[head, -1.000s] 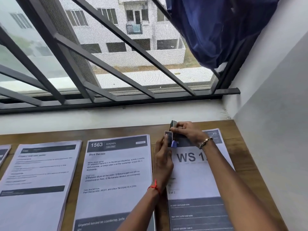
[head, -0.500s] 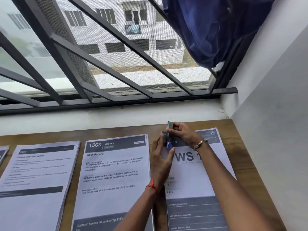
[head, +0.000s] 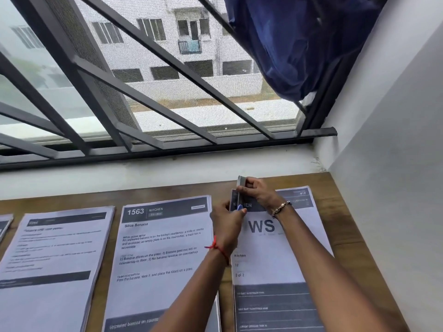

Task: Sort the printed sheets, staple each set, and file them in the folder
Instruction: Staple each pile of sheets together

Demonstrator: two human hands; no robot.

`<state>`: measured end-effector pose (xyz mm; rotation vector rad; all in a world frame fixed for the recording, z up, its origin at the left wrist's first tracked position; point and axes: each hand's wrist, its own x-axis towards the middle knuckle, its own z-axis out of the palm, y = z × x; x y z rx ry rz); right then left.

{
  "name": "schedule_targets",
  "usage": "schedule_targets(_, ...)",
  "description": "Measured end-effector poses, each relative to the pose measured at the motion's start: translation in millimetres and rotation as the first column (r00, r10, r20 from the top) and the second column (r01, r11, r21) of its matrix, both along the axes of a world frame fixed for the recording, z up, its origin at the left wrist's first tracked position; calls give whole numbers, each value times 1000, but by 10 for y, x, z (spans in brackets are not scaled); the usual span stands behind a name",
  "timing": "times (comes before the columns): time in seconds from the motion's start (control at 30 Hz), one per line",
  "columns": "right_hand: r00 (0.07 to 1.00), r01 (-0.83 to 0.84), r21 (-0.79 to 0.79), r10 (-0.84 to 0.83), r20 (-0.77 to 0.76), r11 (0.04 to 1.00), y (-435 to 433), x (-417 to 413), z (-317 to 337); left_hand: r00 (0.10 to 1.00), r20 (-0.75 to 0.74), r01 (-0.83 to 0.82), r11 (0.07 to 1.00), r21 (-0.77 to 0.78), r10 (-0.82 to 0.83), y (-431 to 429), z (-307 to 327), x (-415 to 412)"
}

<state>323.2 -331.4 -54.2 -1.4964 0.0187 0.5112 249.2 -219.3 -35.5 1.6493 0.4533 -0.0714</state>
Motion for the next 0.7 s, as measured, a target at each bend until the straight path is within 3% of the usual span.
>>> schedule_targets(0.37, 999, 29, -73, -30, -12, 997, 13, -12, 20, 1000, 19, -22, 999, 31, 21, 12, -36, -36)
schedule_targets(0.57, 995, 12, 13, -10, -99, 1000, -62, -16, 77, 980, 89, 187, 975, -119, -177, 135, -60, -104)
schedule_targets(0.7, 987, 127, 149, -109, -122, 981, -101, -24, 189, 972, -2, 236, 972, -9, -236, 188, -26, -125)
